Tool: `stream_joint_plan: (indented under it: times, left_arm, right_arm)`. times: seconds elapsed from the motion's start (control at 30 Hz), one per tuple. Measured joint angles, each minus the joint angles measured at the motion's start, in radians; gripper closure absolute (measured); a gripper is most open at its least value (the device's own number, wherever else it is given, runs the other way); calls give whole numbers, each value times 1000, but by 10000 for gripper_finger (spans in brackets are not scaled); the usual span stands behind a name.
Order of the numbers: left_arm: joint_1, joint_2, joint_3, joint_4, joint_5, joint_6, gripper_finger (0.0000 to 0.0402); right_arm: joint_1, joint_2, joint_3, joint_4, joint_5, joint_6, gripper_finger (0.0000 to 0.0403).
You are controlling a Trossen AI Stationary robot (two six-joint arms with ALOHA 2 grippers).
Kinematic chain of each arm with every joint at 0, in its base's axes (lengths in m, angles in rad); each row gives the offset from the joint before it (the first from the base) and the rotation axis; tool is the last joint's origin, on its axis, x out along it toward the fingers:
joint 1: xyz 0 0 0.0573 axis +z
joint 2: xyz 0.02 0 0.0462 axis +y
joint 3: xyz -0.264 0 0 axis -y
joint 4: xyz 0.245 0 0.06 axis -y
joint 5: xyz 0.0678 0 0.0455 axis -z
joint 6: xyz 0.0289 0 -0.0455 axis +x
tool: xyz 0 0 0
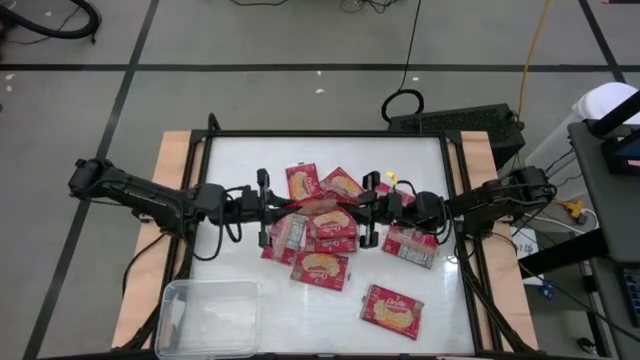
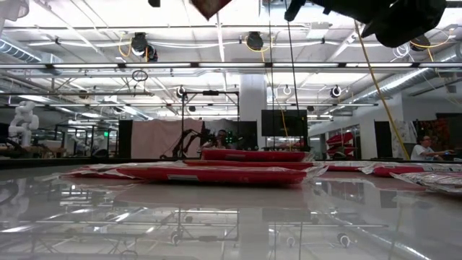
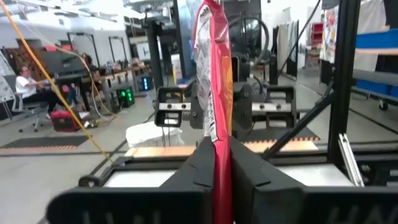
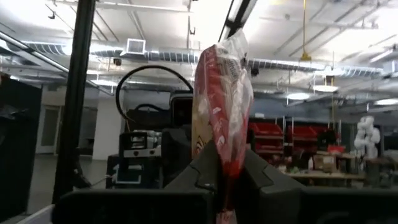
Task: Sort popcorn bags into baskets
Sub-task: Put the popcorn bag into the transparent bin
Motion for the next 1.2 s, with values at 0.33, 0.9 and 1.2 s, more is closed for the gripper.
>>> stream_joint_plan:
  times: [0.33,0.9,1.2]
  left_arm:
    - [-55,-202,0,-332,-1,-181,385]
    - [-467,-452,0,-760,106,-637,384]
    - [-740,-379,0,-770,-27,-960,384]
  right_arm:
    - [7,-9,0,-144,2,67,328]
    - [46,-8,-1,-509,5,187,244]
    - [177,-8,-22,-600,147,273,241]
